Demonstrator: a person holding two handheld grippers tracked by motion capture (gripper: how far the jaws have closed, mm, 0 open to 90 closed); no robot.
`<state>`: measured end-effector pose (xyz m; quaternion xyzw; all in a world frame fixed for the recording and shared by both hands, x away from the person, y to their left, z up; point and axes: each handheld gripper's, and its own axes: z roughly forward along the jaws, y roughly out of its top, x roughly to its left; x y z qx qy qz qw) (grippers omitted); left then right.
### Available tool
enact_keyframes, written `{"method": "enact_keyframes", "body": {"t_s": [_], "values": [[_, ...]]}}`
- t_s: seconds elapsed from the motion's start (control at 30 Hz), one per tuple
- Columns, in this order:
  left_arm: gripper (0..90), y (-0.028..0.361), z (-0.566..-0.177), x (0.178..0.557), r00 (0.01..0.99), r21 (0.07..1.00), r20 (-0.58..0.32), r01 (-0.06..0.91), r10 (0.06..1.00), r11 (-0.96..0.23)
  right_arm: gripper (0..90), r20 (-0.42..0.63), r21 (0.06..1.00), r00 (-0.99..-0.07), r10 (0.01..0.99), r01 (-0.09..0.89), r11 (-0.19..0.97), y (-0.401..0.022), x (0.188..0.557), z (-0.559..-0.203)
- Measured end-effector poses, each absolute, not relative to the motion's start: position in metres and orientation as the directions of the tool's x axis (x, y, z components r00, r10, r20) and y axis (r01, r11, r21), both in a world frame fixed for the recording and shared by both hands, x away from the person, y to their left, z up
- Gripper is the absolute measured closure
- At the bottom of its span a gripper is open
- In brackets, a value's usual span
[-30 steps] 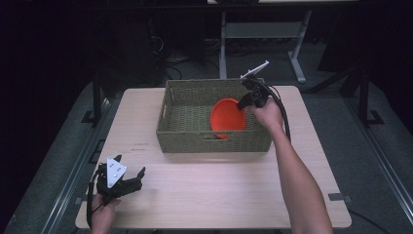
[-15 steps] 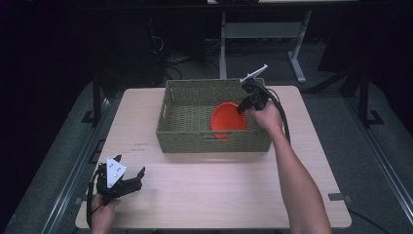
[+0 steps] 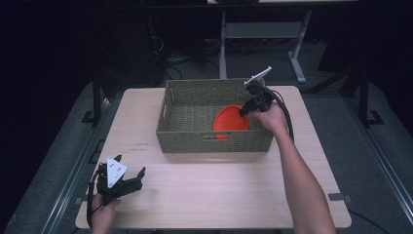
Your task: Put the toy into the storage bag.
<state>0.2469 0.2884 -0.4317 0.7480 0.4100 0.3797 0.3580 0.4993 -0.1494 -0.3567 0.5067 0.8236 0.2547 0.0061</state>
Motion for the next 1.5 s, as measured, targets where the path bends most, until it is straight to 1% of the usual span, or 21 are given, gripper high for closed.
{"method": "enact_keyframes", "body": {"t_s": [0.1,0.2,0.4,0.73,0.9,1.03,1.07,1.17,1.37,1.5], "values": [[12.7,0.288,-0.432,0.247,0.374,0.849,0.272,0.340,0.887,-0.404,63.8,0.242,0.431,-0.478,0.844,0.832,0.348,-0.153,0.499,-0.356],[12.7,0.288,-0.432,0.247,0.373,0.849,0.270,0.341,0.887,-0.402,66.5,0.274,0.438,-0.477,0.835,0.835,0.333,-0.156,0.499,-0.354],[12.7,0.287,-0.432,0.248,0.374,0.846,0.276,0.343,0.886,-0.408,65.8,0.270,0.436,-0.494,0.826,0.828,0.353,-0.152,0.497,-0.356],[12.7,0.287,-0.432,0.249,0.368,0.852,0.266,0.342,0.891,-0.396,58.2,0.294,0.438,-0.516,0.805,0.821,0.367,-0.149,0.494,-0.354],[12.7,0.286,-0.432,0.248,0.373,0.848,0.271,0.343,0.887,-0.404,52.5,0.310,0.435,-0.519,0.797,0.822,0.367,-0.152,0.493,-0.353],[12.7,0.288,-0.432,0.248,0.367,0.850,0.269,0.346,0.891,-0.399,50.6,0.331,0.449,-0.528,0.782,0.817,0.362,-0.153,0.489,-0.352],[12.7,0.289,-0.431,0.248,0.365,0.849,0.271,0.345,0.891,-0.400,49.5,0.332,0.451,-0.531,0.780,0.815,0.363,-0.153,0.488,-0.352],[12.7,0.288,-0.432,0.248,0.368,0.850,0.268,0.346,0.890,-0.399,42.6,0.340,0.463,-0.534,0.774,0.812,0.356,-0.154,0.484,-0.352],[12.7,0.288,-0.432,0.246,0.377,0.849,0.274,0.338,0.885,-0.406,34.9,0.392,0.468,-0.521,0.758,0.822,0.323,-0.159,0.481,-0.354],[12.7,0.290,-0.431,0.245,0.366,0.852,0.270,0.340,0.890,-0.398,34.1,0.406,0.474,-0.521,0.750,0.822,0.315,-0.160,0.478,-0.352]]}}
